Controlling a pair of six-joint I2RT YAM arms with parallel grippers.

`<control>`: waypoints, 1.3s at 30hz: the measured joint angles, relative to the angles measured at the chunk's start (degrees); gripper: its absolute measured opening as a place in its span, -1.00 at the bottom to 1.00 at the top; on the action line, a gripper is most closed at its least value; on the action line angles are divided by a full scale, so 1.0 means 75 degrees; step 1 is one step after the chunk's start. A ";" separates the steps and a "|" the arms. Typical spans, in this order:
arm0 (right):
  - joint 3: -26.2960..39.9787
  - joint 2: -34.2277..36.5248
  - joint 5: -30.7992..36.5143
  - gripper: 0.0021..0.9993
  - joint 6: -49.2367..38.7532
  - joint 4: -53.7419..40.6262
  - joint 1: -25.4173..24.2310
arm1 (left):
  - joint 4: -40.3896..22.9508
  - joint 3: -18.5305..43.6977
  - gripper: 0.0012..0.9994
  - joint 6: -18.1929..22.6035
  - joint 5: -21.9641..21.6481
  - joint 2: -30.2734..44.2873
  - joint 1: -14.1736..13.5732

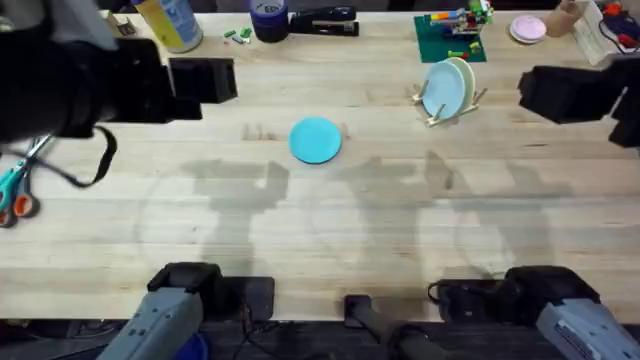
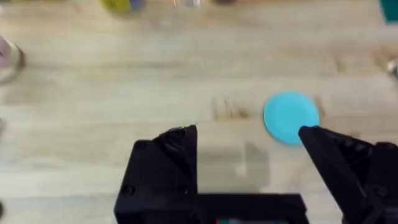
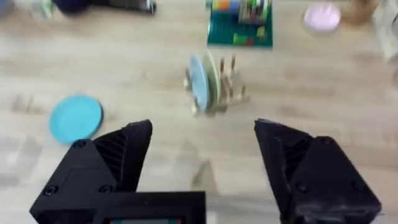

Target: Pick up the plates from the table one by one and place each into a slot on the dish rack.

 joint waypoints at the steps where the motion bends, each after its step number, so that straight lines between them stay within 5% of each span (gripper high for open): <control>1: 0.0163 0.0193 0.0000 0.99 -0.0003 -0.0234 0.0000 | -0.0197 0.0109 0.99 -0.0001 0.0037 0.0226 0.0000; 10: 0.1084 0.1854 0.0000 0.99 0.0000 -0.1099 0.0000 | -0.0903 0.0538 0.99 0.0002 0.0110 0.1685 0.0000; 25: 0.1095 0.2163 0.0000 0.99 0.0000 -0.1062 0.0000 | -0.0868 0.0544 0.98 -0.0359 0.0331 0.2126 0.0000; 31: 0.1095 0.2161 0.0003 0.99 -0.0001 -0.1062 0.0000 | -0.0865 0.0544 -0.79 -0.0433 0.0502 0.2125 0.0000; 39: 0.1095 0.2162 0.0000 0.99 0.0000 -0.1060 0.0000 | -0.0615 0.0544 -0.92 -0.0470 0.1836 0.2126 0.0000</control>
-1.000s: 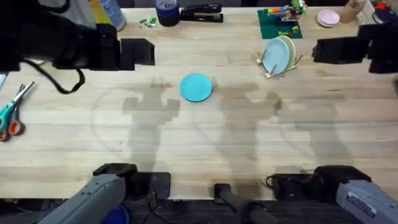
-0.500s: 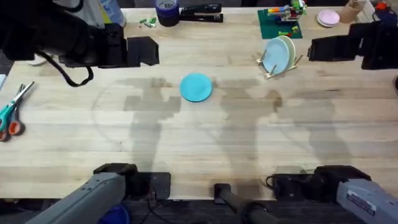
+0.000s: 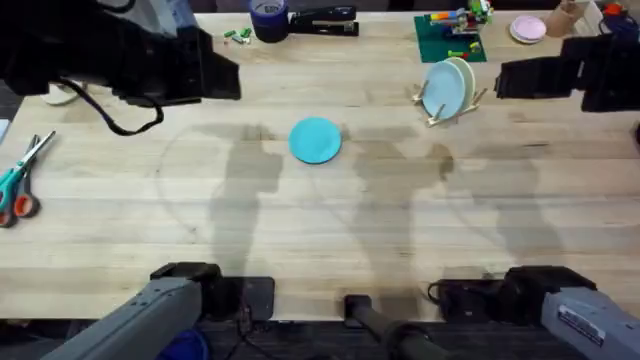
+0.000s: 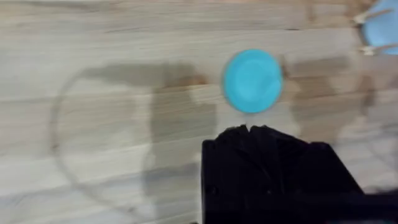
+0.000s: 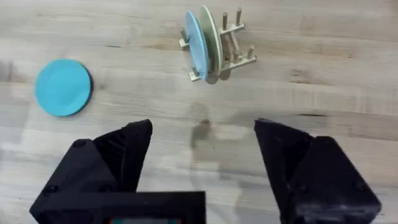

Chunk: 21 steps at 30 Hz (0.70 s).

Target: Pick up the plates from the table one by one and place each into a slot on the dish rack.

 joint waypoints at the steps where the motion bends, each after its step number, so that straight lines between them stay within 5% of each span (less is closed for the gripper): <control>1: 0.0000 -0.0001 0.0000 0.99 0.0000 -0.0001 0.0000 | 0.0036 0.0000 -0.92 0.0004 0.0214 0.0000 0.0000; 12: 0.0000 -0.0001 0.0002 0.99 0.0000 -0.0044 0.0000 | 0.1069 -0.0100 -0.92 0.0014 0.2280 0.0798 0.0000; 21: 0.0000 0.0001 0.0000 0.99 0.0000 -0.0123 0.0000 | 0.2431 -0.1550 -0.92 0.0015 0.3245 0.1130 0.0003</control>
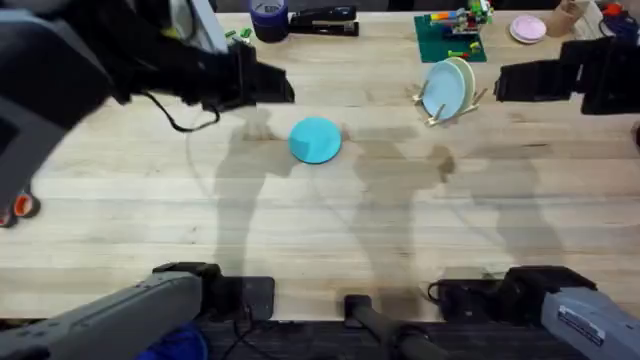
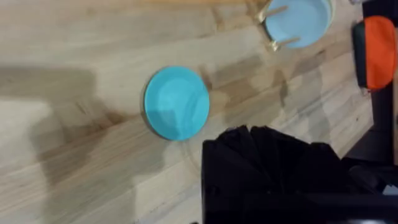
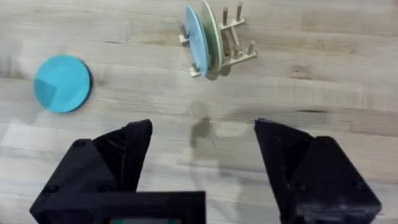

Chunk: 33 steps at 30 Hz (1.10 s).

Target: Pick up the plates from the table one by one and place each into a slot on the dish rack.

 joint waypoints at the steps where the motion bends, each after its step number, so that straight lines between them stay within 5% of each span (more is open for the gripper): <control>1: 0.0000 -0.0001 0.0000 0.99 0.0000 -0.0008 0.0000 | 0.0098 -0.0148 -0.92 -0.0001 0.0033 0.0066 0.0006; 14: 0.0000 -0.0002 0.0000 0.99 0.0000 -0.0025 0.0000 | 0.1309 -0.0767 -0.92 0.0090 0.0220 0.1447 0.0006; 24: 0.0001 -0.0001 0.0001 0.99 -0.0001 -0.0026 0.0000 | 0.1909 -0.0827 -0.92 0.0667 0.1168 0.3010 0.0262; 33: 0.0001 -0.0003 0.0002 0.99 0.0000 -0.0028 0.0000 | 0.2316 -0.0842 -0.92 0.0862 0.1397 0.3876 0.0318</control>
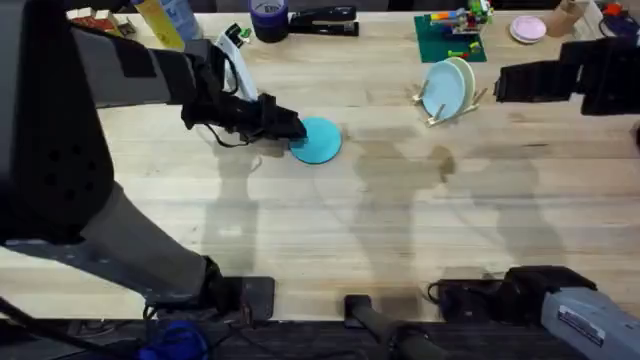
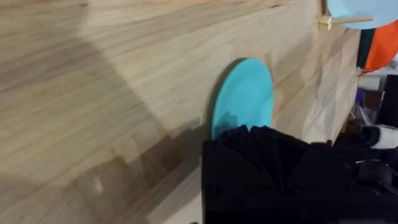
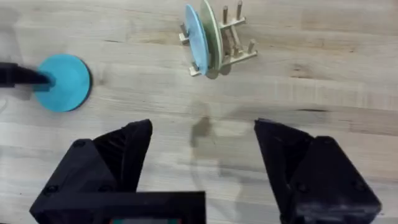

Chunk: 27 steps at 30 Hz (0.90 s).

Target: Pick up the plates from the table one by one and place each into a slot on the dish rack.

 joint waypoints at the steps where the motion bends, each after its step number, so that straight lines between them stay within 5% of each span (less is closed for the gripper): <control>1: -0.0001 0.0000 -0.0001 0.99 0.0000 0.0000 0.0000 | 0.0008 0.0000 -0.92 0.0005 0.0000 0.0036 0.0000; 27: 0.0000 0.0000 0.0000 0.99 0.0000 -0.0003 0.0000 | 0.0951 -0.0697 -0.92 0.0052 0.0624 0.0117 0.0017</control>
